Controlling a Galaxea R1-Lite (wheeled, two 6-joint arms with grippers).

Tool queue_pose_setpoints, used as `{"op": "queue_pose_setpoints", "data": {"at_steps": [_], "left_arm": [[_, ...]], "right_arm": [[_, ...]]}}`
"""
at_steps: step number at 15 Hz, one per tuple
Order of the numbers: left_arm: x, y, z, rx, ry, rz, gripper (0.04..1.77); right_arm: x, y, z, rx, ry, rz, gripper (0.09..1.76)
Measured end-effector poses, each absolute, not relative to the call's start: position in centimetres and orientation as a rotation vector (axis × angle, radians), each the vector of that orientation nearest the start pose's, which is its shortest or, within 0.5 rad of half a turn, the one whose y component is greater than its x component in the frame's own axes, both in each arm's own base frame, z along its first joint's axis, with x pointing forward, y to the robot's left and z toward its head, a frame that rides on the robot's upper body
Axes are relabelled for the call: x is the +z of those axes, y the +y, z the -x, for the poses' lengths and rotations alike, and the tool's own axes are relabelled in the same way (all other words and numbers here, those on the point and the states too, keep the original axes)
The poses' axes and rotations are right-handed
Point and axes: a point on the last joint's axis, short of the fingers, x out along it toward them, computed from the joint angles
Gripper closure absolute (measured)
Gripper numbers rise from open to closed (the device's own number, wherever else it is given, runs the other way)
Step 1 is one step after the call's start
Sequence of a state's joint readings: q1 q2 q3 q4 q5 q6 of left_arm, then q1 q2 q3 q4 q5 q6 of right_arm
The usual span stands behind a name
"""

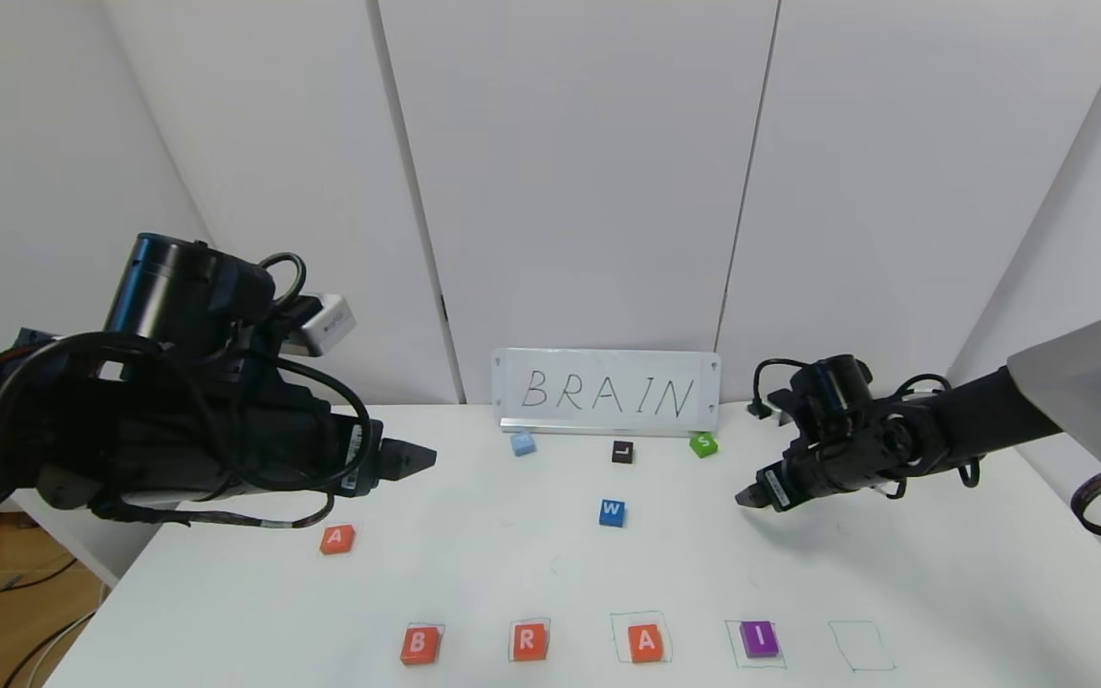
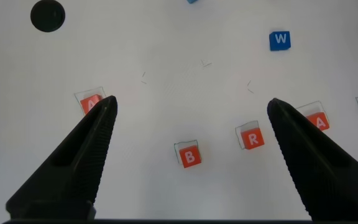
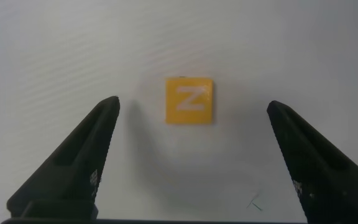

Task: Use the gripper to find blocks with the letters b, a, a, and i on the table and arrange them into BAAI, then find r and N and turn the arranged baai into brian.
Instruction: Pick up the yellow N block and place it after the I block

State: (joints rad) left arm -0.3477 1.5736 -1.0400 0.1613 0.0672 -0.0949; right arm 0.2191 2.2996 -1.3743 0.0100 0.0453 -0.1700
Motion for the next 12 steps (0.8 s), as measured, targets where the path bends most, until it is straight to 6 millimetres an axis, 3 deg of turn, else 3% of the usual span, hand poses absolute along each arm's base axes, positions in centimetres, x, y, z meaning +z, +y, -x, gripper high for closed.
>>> {"op": "queue_pose_setpoints", "data": {"at_steps": [7, 12], "left_arm": [[20.8, -9.1, -25.4, -0.238, 0.702, -0.057, 0.09], [20.7, -9.1, -25.5, -0.238, 0.706, -0.058, 0.09]], "right_arm": [[5.9, 9.6, -42.6, 0.309, 0.988, 0.217, 0.14], [5.6, 10.1, -43.3, 0.318, 1.009, 0.228, 0.14]]}}
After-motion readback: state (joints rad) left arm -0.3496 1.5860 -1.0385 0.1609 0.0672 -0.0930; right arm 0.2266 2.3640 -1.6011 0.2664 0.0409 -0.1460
